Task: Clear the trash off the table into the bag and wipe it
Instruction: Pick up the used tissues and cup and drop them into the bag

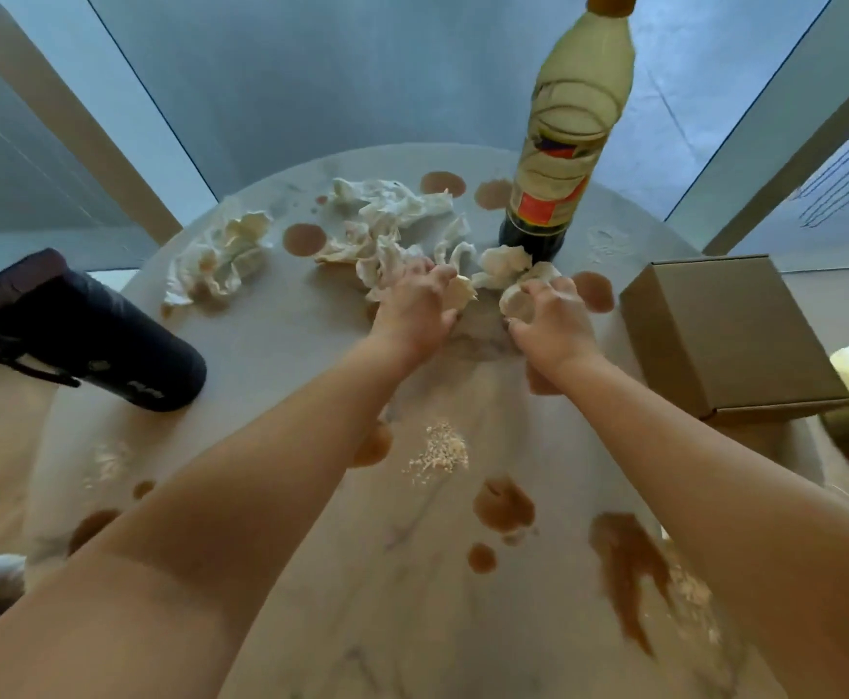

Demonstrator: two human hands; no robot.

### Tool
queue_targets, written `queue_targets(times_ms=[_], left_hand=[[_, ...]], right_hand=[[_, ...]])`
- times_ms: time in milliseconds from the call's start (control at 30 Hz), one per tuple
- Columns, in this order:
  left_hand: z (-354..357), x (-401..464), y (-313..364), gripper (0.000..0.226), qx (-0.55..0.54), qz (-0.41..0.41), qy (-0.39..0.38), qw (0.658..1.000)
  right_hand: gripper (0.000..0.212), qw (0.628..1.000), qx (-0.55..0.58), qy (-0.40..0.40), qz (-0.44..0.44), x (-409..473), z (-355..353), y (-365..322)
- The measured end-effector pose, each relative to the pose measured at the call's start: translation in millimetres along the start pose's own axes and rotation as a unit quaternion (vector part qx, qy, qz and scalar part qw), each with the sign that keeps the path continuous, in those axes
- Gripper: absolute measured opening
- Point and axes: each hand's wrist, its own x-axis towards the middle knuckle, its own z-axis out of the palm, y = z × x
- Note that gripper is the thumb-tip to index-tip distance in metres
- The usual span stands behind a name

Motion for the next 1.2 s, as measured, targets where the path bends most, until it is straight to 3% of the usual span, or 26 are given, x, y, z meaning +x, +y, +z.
queue_targets(times_ms=[167,367,500,733,967,1100,1200], left_hand=[[20,14,-4,0.035,-0.038,0.0,0.001,0.999],[19,-5,-4,0.029,-0.095,0.005,0.036,0.995],[8,-30,1,0.026,-0.096,0.018,0.097,0.991],[2,-103,49,0.026,-0.077,0.064,0.13,0.986],[28,-215,144,0.034,-0.122,0.094,0.108,0.982],[65,-281,212,0.034,-0.153,0.143,0.061,0.976],[100,-325,246,0.035,-0.178,0.157,-0.016,0.971]], right_hand=[[0.032,0.999,-0.032,0.019,0.018,18,16,5],[0.026,0.999,0.009,0.052,-0.012,9,11,9],[0.025,0.995,0.056,0.081,-0.033,-18,0,9],[0.026,0.986,0.098,0.107,-0.082,-102,-29,27],[0.027,0.965,0.173,0.186,-0.067,-238,-56,101],[0.03,0.95,0.195,0.243,0.008,-324,-61,167],[0.032,0.939,0.204,0.259,0.094,-383,-51,211]])
